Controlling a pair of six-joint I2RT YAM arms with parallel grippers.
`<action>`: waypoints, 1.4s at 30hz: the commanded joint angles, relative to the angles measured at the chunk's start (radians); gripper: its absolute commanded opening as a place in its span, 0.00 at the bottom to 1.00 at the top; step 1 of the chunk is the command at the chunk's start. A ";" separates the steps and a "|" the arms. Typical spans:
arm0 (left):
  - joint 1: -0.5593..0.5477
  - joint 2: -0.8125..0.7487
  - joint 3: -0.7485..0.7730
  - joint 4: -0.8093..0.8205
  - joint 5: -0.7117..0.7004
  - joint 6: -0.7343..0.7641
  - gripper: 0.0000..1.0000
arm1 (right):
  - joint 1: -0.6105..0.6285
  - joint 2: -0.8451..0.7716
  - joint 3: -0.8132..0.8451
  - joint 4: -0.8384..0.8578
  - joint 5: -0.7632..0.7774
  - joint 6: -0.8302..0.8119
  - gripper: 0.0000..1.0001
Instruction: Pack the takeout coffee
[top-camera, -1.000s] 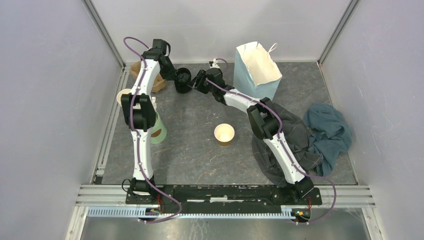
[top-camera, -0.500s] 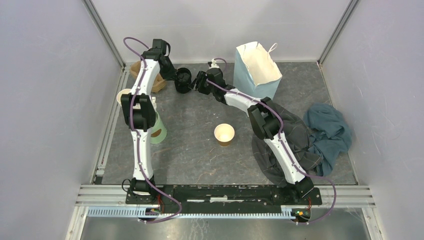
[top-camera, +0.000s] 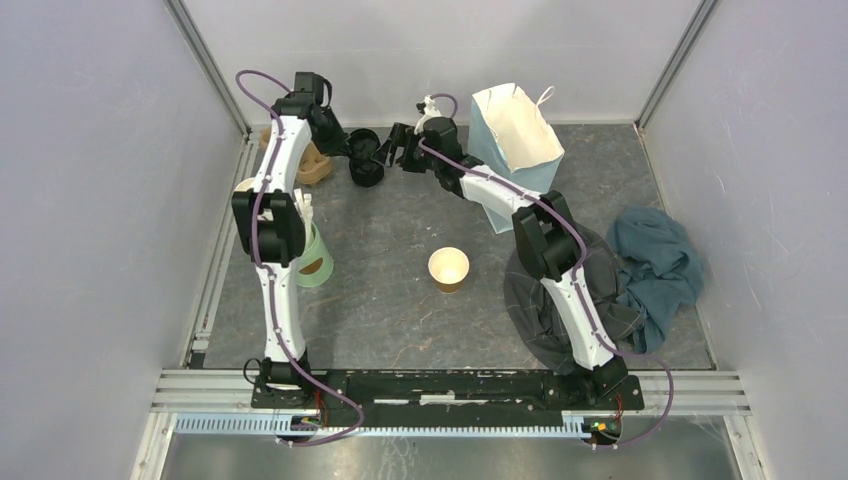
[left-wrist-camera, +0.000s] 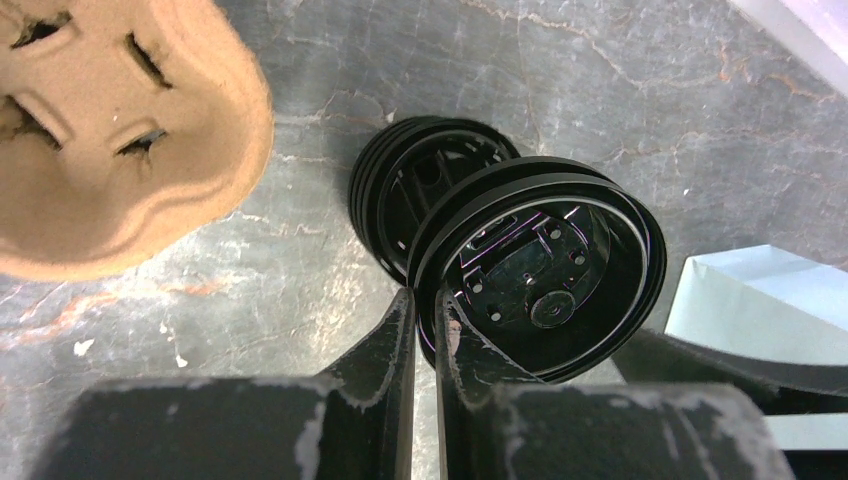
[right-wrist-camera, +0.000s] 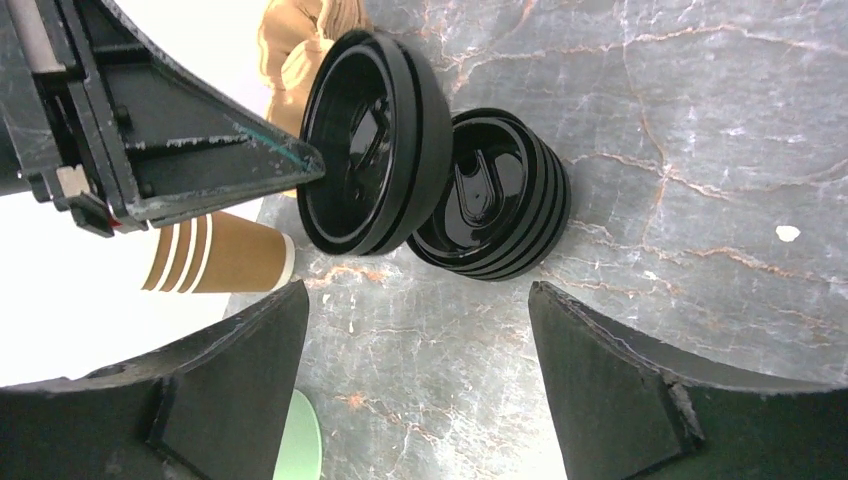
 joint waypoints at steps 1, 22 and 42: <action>-0.005 -0.118 -0.054 0.019 -0.049 0.072 0.02 | -0.015 -0.070 0.018 0.050 -0.025 0.011 0.89; -0.140 -0.176 -0.102 -0.011 -0.285 0.176 0.02 | 0.018 -0.003 0.129 -0.097 0.101 -0.150 0.72; -0.194 -0.289 -0.206 -0.047 -0.253 0.132 0.22 | 0.022 -0.119 -0.037 -0.115 0.036 -0.182 0.04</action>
